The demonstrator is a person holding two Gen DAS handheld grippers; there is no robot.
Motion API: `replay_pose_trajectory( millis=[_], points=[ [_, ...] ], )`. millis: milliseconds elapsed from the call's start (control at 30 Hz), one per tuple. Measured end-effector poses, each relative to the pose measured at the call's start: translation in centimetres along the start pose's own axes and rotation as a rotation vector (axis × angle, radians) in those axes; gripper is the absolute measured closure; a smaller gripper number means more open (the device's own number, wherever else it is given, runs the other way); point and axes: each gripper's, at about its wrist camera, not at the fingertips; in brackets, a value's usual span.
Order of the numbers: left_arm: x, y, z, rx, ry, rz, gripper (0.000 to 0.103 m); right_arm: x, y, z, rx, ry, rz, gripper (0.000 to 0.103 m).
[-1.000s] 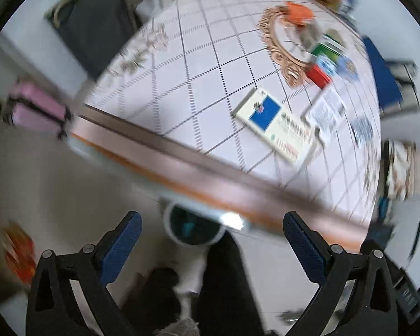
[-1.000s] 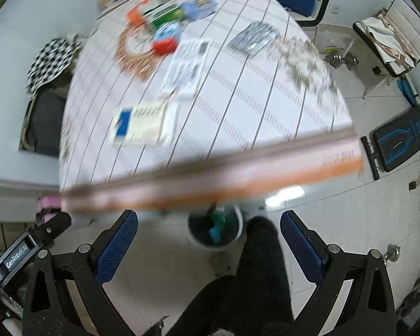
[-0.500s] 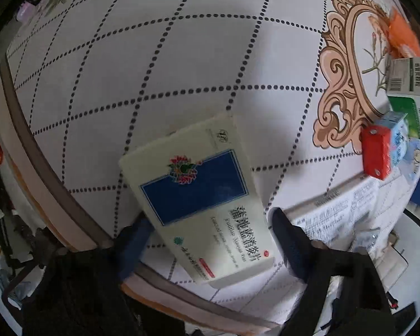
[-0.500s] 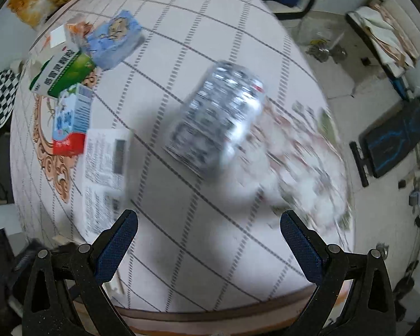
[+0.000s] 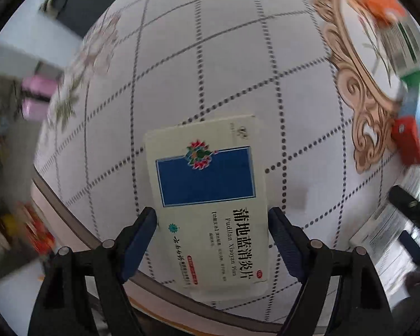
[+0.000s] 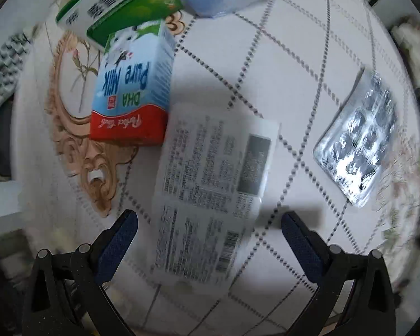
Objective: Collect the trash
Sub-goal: 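Grasp the blue-white medicine box with left tool while right tool grasps the printed leaflet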
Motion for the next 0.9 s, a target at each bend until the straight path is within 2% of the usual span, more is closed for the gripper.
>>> replay_pose_trajectory(
  millis=[33, 100, 233, 333, 400, 500, 733, 900],
  points=[
    [0.0, -0.1, -0.3, -0.013, -0.011, -0.003, 0.023, 0.1, -0.1, -0.9, -0.034, -0.020, 0.013, 0.002],
    [0.1, -0.3, -0.9, -0.026, -0.025, 0.000, 0.023, 0.2, -0.7, -2.4, -0.122, -0.122, 0.034, 0.019],
    [0.4, -1.1, -1.5, -0.004, -0.030, -0.001, 0.023, 0.8, -3.0, -2.6, -0.314, -0.179, 0.013, 0.020],
    [1.2, -3.0, 0.2, 0.033, -0.022, -0.001, 0.023, 1.2, -4.5, -1.3, -0.398, -0.215, -0.017, 0.020],
    [1.4, -3.9, 1.1, 0.073, -0.005, 0.014, 0.023, 1.5, -5.0, -0.1, -0.399, -0.210, -0.049, 0.019],
    [1.4, -4.7, 1.9, 0.094, 0.011, 0.033, 0.023, 1.3, -5.0, 0.9, -0.379, -0.195, -0.043, 0.018],
    [1.9, -4.7, 0.6, 0.094, -0.039, 0.010, 0.023, 1.0, -3.5, 2.0, -0.314, -0.184, -0.034, 0.017],
    [1.6, -3.4, -0.6, 0.126, -0.024, 0.029, 0.029, 0.7, -3.1, 2.1, -0.318, -0.186, -0.016, 0.019]
  ],
)
Point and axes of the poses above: each gripper's, at about its wrist camera, not at the fingertips, and x roughly the way its jaws point, z to its right, y to its top, and after that the axes turned 9 degrees about -z, right-handed
